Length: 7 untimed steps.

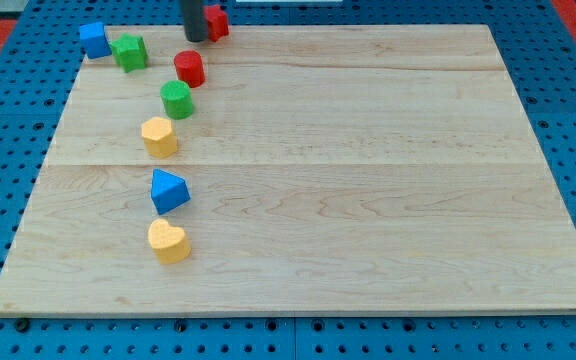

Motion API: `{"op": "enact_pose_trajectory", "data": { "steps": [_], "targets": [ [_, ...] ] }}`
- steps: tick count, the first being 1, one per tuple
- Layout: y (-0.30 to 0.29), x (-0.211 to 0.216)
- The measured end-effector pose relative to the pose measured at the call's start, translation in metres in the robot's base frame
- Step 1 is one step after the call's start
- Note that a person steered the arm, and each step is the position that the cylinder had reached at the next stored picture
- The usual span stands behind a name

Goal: Push the green star into the green circle

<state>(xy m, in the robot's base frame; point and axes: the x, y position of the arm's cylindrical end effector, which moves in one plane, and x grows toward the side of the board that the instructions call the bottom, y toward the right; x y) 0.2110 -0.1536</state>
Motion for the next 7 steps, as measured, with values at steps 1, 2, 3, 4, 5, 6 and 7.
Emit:
{"op": "enact_pose_trajectory", "data": {
  "steps": [1,2,3,4,5,6,7],
  "targets": [
    [-0.048,0.000],
    [-0.080,-0.001],
    [-0.091,0.037],
    [-0.054,0.092],
    [-0.056,0.049],
    [-0.051,0.032],
    [-0.038,0.103]
  ]
}}
